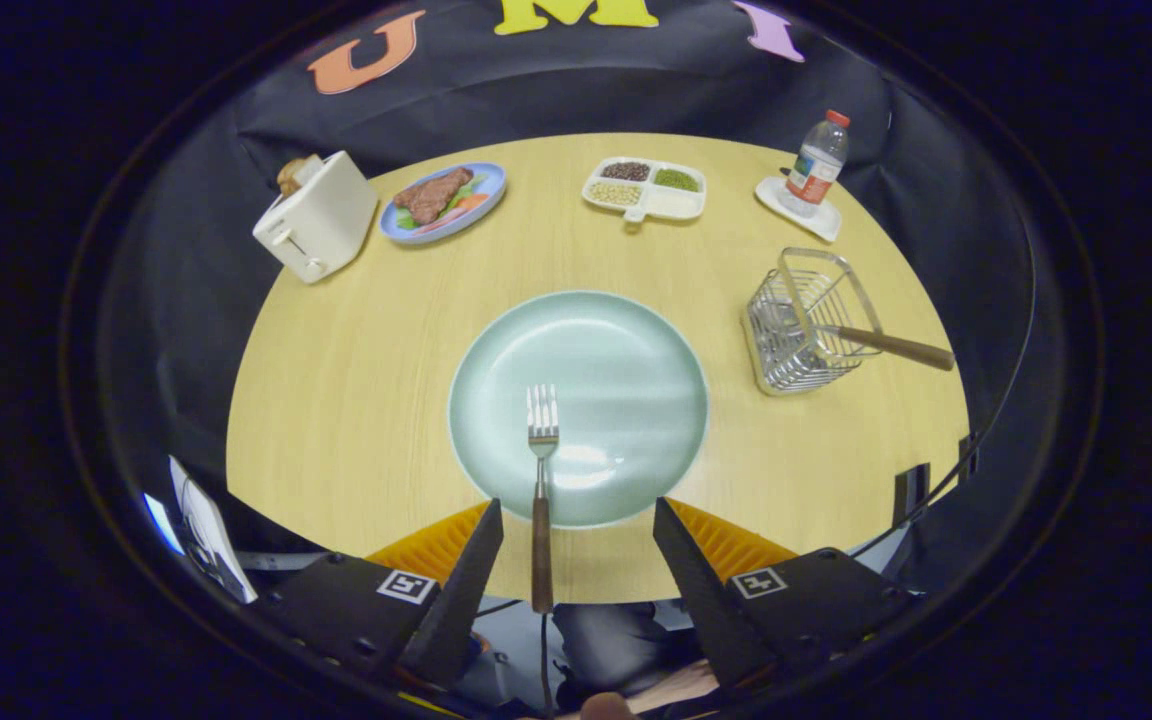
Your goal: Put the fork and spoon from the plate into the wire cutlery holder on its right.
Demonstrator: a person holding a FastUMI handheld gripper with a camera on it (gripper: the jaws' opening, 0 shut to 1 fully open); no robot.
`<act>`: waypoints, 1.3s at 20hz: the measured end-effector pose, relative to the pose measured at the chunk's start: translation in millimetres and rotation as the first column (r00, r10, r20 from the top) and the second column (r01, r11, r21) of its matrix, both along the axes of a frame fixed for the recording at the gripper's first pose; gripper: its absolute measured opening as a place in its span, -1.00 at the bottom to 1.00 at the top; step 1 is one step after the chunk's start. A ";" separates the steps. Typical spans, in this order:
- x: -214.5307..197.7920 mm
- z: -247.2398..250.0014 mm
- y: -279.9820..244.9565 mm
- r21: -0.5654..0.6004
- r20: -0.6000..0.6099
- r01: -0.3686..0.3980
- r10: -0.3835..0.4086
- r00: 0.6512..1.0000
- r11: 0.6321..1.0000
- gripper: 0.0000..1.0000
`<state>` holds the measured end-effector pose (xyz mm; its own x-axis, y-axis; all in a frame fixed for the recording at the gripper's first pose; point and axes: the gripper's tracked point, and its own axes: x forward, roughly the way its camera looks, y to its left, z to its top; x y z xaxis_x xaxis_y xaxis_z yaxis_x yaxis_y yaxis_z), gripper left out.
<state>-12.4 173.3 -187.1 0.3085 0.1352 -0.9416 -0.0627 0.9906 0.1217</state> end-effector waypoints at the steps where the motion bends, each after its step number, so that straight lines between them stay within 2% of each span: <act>1: 0.8 -8.1 3.5 -0.003 -0.011 -0.007 0.006 1.000 1.000 0.79; 8: 8.3 -45.2 15.4 0.000 -0.078 -0.012 0.012 0.997 1.000 0.46; 10: 9.5 -46.0 22.2 0.032 -0.090 -0.002 0.005 0.996 1.000 0.26; 12: 14.0 -48.5 16.0 -0.009 -0.079 0.001 -0.002 0.997 1.000 0.06; 13: 15.0 -51.4 15.0 -0.019 -0.081 -0.006 0.005 0.997 1.000 -0.22; 15: 12.3 -63.6 17.3 -0.010 -0.096 -0.005 0.004 0.995 1.000 -0.18; 16: 14.3 -65.5 16.6 -0.017 -0.109 0.011 -0.012 0.994 1.000 -0.36; 18: 10.5 -66.9 13.4 -0.031 -0.125 -0.005 0.001 0.992 1.000 -0.72; 19: 14.5 -65.8 13.3 -0.024 -0.121 0.009 -0.012 0.993 1.000 -0.74; 20: 11.8 -65.4 13.0 -0.028 -0.124 0.010 -0.013 0.992 1.000 -0.94; 26: 12.0 -40.6 6.8 -0.012 -0.101 0.003 -0.005 0.995 1.000 -0.94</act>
